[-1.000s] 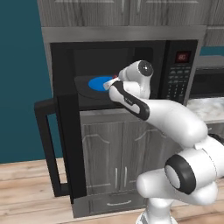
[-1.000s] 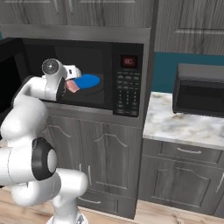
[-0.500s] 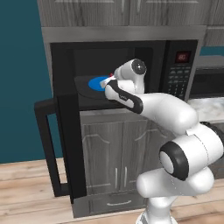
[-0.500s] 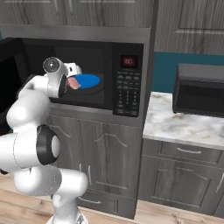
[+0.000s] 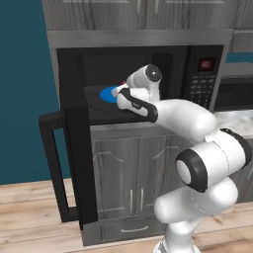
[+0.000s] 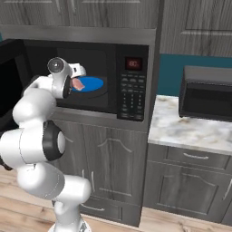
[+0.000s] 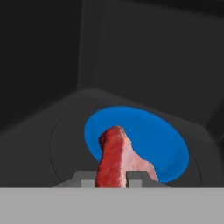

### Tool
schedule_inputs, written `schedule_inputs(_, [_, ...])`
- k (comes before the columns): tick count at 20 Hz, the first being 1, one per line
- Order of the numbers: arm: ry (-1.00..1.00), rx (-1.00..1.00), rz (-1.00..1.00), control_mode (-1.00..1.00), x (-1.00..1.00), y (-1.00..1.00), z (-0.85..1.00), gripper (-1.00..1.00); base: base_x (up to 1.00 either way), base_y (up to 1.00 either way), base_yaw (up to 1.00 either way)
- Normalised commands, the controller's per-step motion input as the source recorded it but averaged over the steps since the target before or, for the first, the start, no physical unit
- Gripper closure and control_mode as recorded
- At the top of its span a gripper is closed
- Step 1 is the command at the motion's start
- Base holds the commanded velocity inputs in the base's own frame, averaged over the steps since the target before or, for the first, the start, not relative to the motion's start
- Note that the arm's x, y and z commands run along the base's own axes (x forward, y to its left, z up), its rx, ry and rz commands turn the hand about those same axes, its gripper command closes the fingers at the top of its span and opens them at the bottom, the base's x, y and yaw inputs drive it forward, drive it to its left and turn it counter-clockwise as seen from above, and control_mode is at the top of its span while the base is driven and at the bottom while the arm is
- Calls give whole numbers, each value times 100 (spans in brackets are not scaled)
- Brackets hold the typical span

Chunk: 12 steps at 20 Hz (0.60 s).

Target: Transport the steak from the fridge to the microwave and turn on the microwave.

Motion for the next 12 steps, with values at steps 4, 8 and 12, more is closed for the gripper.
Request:
schedule_inputs(4, [-2, 0, 0, -100, 10, 0, -7, 100, 0, 0, 0])
schedule_inputs(8, [0, 0, 0, -100, 12, 4, -10, 100, 0, 0, 0])
schedule_inputs(12, [-4, 0, 0, -100, 9, 2, -10, 100, 0, 0, 0])
